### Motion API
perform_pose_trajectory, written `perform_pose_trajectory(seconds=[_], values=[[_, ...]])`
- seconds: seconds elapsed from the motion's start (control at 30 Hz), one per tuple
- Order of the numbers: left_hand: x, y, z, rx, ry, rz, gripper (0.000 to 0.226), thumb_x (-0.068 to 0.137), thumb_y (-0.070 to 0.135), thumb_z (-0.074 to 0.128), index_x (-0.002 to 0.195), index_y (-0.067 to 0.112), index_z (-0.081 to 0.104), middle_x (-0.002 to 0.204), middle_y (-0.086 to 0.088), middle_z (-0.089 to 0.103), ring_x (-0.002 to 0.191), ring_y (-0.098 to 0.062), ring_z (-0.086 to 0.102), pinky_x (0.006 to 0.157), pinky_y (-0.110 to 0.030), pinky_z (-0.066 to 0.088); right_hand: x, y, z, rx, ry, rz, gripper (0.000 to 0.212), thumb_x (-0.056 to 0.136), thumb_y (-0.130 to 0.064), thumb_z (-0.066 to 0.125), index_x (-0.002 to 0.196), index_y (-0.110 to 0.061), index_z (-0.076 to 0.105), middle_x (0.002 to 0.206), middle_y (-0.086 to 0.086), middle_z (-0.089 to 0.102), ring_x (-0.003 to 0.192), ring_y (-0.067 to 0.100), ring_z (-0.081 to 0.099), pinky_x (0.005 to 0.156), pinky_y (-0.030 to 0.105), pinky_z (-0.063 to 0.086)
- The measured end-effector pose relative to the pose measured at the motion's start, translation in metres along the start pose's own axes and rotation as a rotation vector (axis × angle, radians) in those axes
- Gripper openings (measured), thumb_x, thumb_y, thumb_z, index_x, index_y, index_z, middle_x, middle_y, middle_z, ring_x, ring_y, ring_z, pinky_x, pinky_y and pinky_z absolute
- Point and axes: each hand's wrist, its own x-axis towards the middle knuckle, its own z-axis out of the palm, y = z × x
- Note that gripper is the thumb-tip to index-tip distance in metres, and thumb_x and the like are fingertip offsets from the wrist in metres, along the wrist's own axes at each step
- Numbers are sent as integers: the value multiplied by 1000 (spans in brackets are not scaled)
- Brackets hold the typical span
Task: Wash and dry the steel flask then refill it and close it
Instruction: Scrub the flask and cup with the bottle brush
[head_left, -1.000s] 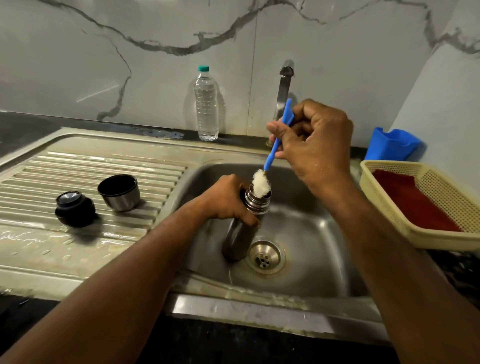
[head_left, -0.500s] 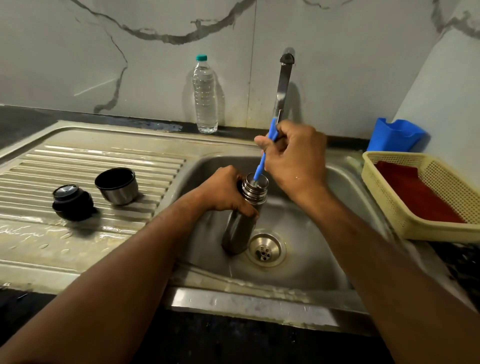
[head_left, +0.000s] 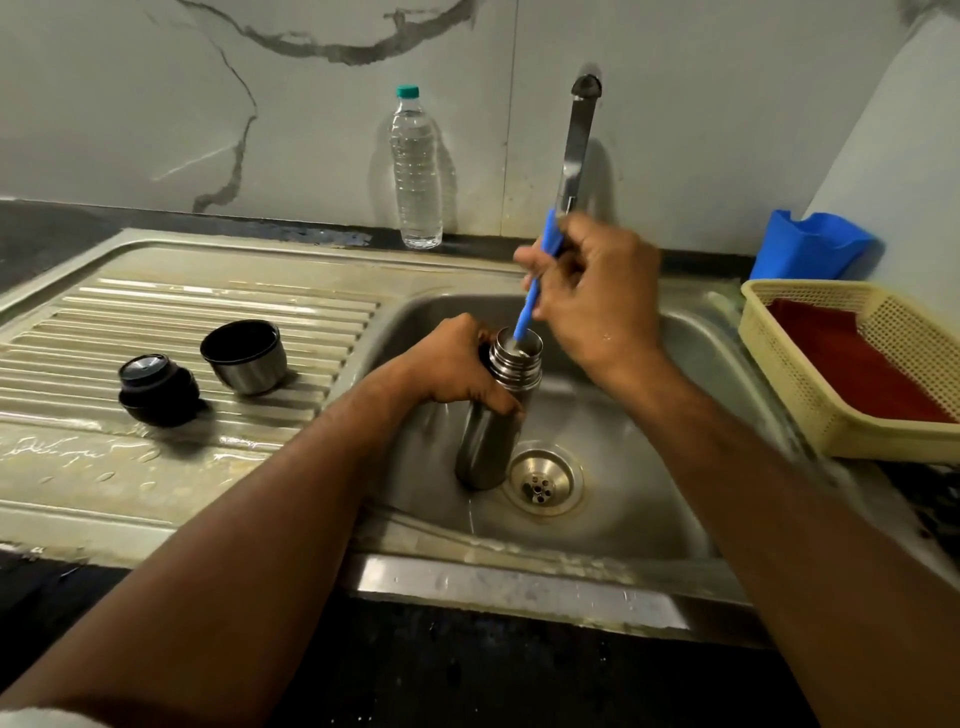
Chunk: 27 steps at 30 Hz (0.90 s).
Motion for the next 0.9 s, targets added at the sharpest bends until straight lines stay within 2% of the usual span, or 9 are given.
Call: perform_pose_trajectory(seconds=[0.03, 0.17, 0.3, 0.43, 0.53, 0.6, 0.7, 0.83, 0.9], values=[[0, -1, 0, -11, -3, -1, 48, 53, 22, 103, 95, 20, 80, 88, 4, 80, 86, -8, 76, 85, -32, 63, -2, 0, 2, 2, -17, -11, 23, 94, -30, 74, 98, -7, 69, 83, -8, 73, 75, 4, 72, 68, 30, 63], [0, -2, -2, 5, -6, 18, 49, 53, 25, 104, 96, 20, 80, 90, 4, 81, 88, -8, 76, 88, -35, 63, 8, -5, -8, 24, 176, -144, 28, 96, -34, 72, 100, -7, 70, 87, -11, 73, 74, 0, 70, 69, 16, 58], [-1, -1, -2, -8, -21, 7, 51, 54, 25, 103, 99, 19, 80, 92, 4, 81, 89, -8, 76, 88, -33, 62, -4, 2, 4, 10, -31, -68, 23, 93, -27, 76, 97, -5, 69, 82, -7, 72, 73, 3, 71, 66, 29, 61], [0, -3, -3, -5, -19, 10, 48, 55, 22, 104, 96, 21, 80, 89, 6, 80, 84, -2, 74, 78, -20, 58, 4, -4, -4, 62, 155, -136, 28, 98, -30, 70, 101, -3, 69, 85, -11, 72, 78, 1, 72, 67, 23, 61], [-2, -3, -4, -9, -13, 1, 45, 56, 21, 103, 94, 22, 78, 88, 5, 80, 83, -4, 74, 78, -22, 58, -8, -4, 9, 39, 1, -100, 23, 97, -28, 72, 99, -5, 68, 81, -15, 71, 74, 0, 71, 66, 33, 62], [-2, -3, -4, -23, -23, -1, 46, 56, 23, 103, 94, 24, 78, 88, 6, 80, 83, -4, 75, 79, -23, 58, -9, -2, 9, 64, 41, -129, 27, 98, -31, 68, 100, -4, 69, 83, -4, 75, 73, 8, 73, 64, 35, 62], [-1, -3, -3, -1, -10, 29, 49, 50, 29, 104, 92, 23, 80, 85, 6, 80, 84, -7, 75, 79, -28, 61, 2, -2, -1, 81, 149, -164, 30, 99, -33, 67, 100, -3, 69, 83, -2, 75, 74, 8, 73, 67, 29, 61], [-2, -1, -3, -6, -13, 20, 45, 52, 26, 104, 89, 22, 79, 83, 7, 80, 81, -6, 75, 80, -27, 62, -5, 7, 8, 96, -48, -1, 25, 97, -28, 71, 100, -4, 66, 82, -4, 73, 75, 6, 74, 66, 33, 64], [-2, -1, -3, 4, -12, 14, 45, 52, 27, 104, 88, 24, 78, 84, 7, 79, 81, -4, 74, 79, -23, 59, 2, 6, 1, 121, 34, -23, 24, 98, -28, 69, 102, -4, 66, 83, -7, 71, 77, 5, 75, 67, 30, 64]])
